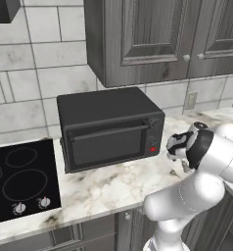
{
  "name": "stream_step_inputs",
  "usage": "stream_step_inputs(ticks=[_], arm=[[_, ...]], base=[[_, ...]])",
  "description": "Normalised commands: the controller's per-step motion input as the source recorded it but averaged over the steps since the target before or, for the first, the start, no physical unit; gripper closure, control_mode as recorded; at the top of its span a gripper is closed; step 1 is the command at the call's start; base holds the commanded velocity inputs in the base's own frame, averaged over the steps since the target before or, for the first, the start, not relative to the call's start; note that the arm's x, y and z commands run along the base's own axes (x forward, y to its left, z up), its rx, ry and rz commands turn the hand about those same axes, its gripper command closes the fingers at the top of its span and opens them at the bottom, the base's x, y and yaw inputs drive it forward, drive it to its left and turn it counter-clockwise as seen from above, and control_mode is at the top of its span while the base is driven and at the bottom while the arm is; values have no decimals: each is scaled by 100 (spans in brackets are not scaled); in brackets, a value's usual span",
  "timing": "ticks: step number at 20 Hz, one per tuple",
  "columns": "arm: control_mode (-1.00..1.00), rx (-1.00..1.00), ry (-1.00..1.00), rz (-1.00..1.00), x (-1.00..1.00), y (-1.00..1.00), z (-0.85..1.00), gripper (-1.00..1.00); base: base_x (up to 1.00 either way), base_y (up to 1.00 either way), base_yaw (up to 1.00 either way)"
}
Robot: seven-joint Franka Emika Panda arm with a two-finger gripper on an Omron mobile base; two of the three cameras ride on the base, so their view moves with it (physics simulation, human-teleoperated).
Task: Take the fork and place it on the left side of the plate. Then take the spoon and place it on the right side of the plate. Make sure they're directly next to the plate.
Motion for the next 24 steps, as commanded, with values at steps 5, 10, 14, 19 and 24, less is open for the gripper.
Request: stream_step_inputs(ticks=[5, 10, 14, 19, 24], arm=[[-100, 0, 0, 0, 29, -12, -35, -100], [-100, 0, 0, 1, 31, -1, -36, 100], [-100, 0, -4, 2, 1, 0, -27, 100], [-100, 0, -12, 1, -19, 0, -15, 100], [-100, 2, -19, 4, -41, -4, 17, 100]], base=[[0, 0, 0], [0, 0, 0], [0, 0, 0], [0, 0, 0], [0, 0, 0]])
